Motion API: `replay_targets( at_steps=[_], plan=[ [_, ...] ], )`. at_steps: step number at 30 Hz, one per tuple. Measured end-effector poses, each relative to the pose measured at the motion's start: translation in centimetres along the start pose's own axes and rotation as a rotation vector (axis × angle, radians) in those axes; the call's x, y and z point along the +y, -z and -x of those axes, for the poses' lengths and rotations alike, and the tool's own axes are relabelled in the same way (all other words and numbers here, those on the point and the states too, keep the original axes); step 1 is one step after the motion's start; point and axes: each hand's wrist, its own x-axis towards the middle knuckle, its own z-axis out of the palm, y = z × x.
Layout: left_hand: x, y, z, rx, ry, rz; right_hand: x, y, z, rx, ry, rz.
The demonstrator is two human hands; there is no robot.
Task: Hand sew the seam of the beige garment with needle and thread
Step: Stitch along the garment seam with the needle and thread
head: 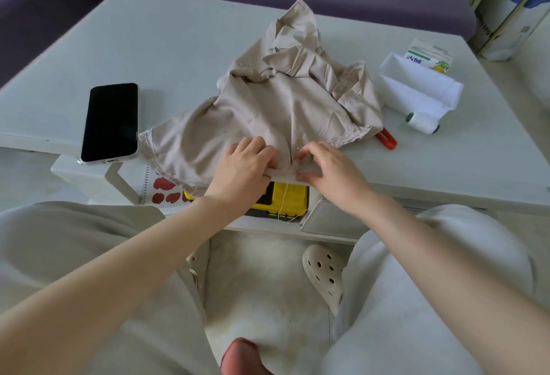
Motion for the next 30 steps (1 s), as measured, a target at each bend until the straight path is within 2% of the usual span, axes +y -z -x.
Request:
replay_targets(
  at_steps=[7, 11, 15, 19, 25, 30],
  plan=[
    [-2.2, 1.5, 0.2, -0.030, -0.100, -0.074, 0.2, 0.3, -0.3, -0.047, 0.007, -0.073],
    [-2.9, 2.1, -0.1, -0.125, -0.112, 0.018, 0.0, 0.2, -0.4, -0.016, 0.029, -0.075],
    [-3.1, 2.8, -1.1, -0.233, -0.001, 0.264, 0.3, 1.0, -1.3, 0.063, -0.008, -0.097],
    [-3.4, 3.8, -2.6, -0.311, 0.199, 0.431, 0.6, 1.8, -2.6, 0.023, -0.049, -0.129],
    [-3.1, 4.3, -3.3, -0.255, 0.183, 0.410, 1.1, 2.0, -3.8, -0.089, -0.101, -0.078],
    [-1.8, 3.3, -3.6, -0.264, 0.191, 0.258, 1.2, 1.9, -4.3, -0.142, -0.096, 0.044]
  ],
)
